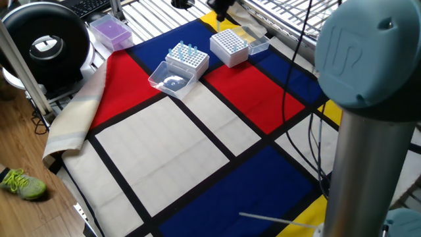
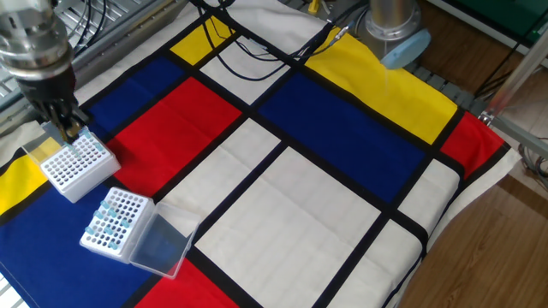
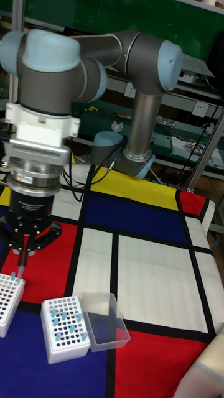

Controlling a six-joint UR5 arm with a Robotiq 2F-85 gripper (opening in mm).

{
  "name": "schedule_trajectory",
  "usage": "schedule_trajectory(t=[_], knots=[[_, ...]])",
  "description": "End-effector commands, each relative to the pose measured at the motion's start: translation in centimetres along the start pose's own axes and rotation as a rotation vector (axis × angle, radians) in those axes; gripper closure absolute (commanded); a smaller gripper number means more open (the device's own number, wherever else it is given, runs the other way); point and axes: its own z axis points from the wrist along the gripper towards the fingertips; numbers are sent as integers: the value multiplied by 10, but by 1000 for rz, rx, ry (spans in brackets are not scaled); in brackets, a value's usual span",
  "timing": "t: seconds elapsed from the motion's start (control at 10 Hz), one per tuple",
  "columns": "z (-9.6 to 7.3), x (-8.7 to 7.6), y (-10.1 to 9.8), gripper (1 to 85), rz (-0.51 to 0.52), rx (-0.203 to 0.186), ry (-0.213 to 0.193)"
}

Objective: Transfer all medium pipette tips from one holder to another

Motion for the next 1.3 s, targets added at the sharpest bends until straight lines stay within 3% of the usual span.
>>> schedule_trajectory(t=[0.0,0.4,1.2], knots=[[9,12,-24,843,-42,-21,-37],[21,28,-39,843,-66,-39,-75],[29,54,-50,843,-50,-44,-85]])
